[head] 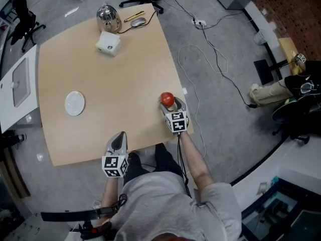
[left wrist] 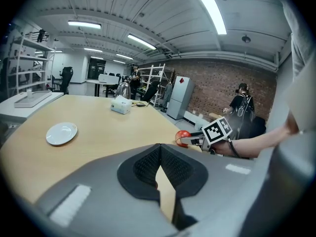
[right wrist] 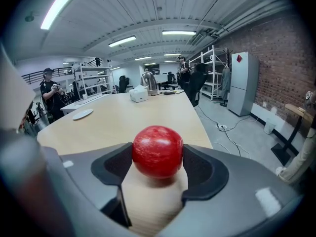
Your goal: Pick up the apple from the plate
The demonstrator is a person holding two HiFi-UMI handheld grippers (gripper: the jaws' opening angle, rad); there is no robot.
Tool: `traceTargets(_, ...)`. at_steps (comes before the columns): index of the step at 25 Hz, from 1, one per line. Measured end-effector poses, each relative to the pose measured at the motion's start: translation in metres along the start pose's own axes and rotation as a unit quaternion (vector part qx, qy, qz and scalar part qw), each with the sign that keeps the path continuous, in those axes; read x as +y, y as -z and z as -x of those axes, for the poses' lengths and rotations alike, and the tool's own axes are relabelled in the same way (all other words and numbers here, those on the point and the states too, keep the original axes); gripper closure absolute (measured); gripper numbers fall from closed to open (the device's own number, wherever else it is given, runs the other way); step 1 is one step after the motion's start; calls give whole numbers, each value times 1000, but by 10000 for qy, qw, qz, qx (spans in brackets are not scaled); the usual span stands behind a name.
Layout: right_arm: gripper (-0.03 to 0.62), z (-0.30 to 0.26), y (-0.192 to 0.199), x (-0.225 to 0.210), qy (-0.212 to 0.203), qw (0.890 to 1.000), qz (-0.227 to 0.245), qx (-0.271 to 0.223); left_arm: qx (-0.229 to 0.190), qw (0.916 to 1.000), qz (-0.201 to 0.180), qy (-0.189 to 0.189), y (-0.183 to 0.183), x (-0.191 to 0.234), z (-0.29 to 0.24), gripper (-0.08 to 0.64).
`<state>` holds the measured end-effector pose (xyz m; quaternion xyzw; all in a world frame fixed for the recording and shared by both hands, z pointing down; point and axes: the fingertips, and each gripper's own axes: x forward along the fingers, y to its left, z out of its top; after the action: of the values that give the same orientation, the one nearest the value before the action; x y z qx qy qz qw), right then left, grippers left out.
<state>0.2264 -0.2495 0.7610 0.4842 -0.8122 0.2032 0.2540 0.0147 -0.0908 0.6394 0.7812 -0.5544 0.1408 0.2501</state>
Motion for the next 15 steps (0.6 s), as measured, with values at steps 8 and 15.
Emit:
traceTargets(8,264,0,-1,-1,53,10000,-20,-7,-4,10000,2,1,0,-2,1,541)
traceTargets(15,264,-1,-2,-2,80,10000,-45,-14,-20,10000,11,-20,-1,-1,2,541)
